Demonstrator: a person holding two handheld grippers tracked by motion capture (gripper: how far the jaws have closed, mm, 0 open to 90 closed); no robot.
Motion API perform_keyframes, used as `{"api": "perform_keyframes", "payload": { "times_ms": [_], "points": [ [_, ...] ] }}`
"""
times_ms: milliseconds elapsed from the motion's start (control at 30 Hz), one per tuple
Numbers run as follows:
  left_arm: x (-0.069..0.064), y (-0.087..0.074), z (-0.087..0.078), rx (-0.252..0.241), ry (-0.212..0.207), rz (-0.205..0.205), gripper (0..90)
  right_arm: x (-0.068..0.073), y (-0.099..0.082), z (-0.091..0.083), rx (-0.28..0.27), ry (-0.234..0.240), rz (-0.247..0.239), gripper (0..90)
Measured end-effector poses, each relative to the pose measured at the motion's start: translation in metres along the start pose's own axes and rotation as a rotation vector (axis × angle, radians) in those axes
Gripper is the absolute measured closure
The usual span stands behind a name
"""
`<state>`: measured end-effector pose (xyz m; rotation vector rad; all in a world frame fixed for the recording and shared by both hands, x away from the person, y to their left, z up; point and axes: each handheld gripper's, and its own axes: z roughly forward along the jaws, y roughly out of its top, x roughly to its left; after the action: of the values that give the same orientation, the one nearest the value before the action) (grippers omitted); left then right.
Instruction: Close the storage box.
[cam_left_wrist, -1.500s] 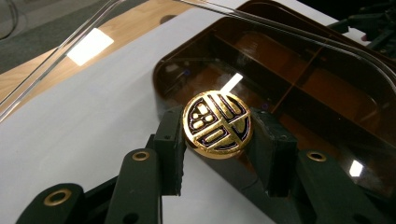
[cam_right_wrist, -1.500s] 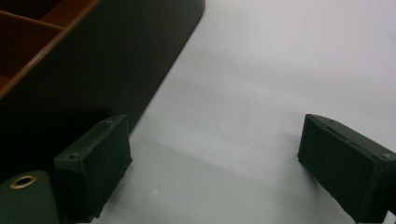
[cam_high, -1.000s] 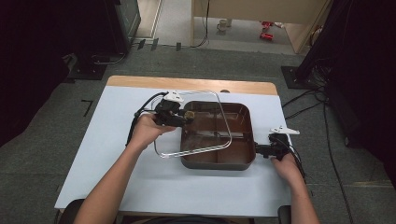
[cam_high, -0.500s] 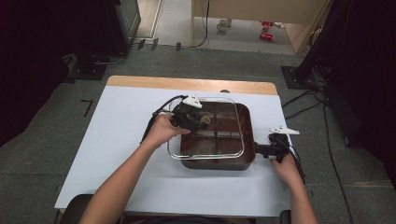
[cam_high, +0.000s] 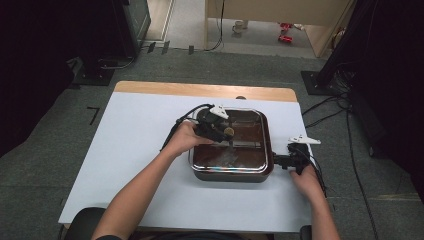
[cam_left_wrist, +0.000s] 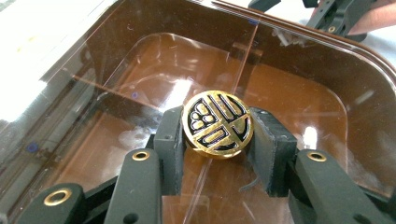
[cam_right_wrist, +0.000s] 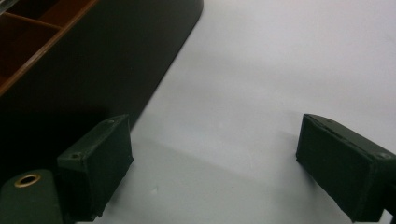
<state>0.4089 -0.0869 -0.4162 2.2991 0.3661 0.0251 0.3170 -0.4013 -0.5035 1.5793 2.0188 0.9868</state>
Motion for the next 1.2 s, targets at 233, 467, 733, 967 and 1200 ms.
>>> {"api": "perform_keyframes", "payload": {
  "times_ms": [233,467,733,967,1200],
  "points": [
    [-0.004,0.004,0.008,0.014,-0.012,0.014,59.4,0.000,0.000,0.000,0.000,0.000,0.000,10.2],
    [-0.008,0.006,0.013,0.035,-0.017,-0.012,59.4,0.000,0.000,0.000,0.000,-0.001,-0.002,10.3],
    [-0.007,0.004,0.013,0.027,-0.013,-0.012,58.9,0.000,0.000,0.000,-0.001,-0.001,-0.001,10.3],
    [-0.003,0.005,0.004,-0.029,-0.022,-0.055,48.1,0.000,0.000,0.000,0.000,-0.002,-0.002,10.3],
    [-0.002,0.005,-0.010,-0.031,-0.007,-0.070,38.9,0.000,0.000,0.000,0.000,-0.002,-0.002,10.3]
  ]
}}
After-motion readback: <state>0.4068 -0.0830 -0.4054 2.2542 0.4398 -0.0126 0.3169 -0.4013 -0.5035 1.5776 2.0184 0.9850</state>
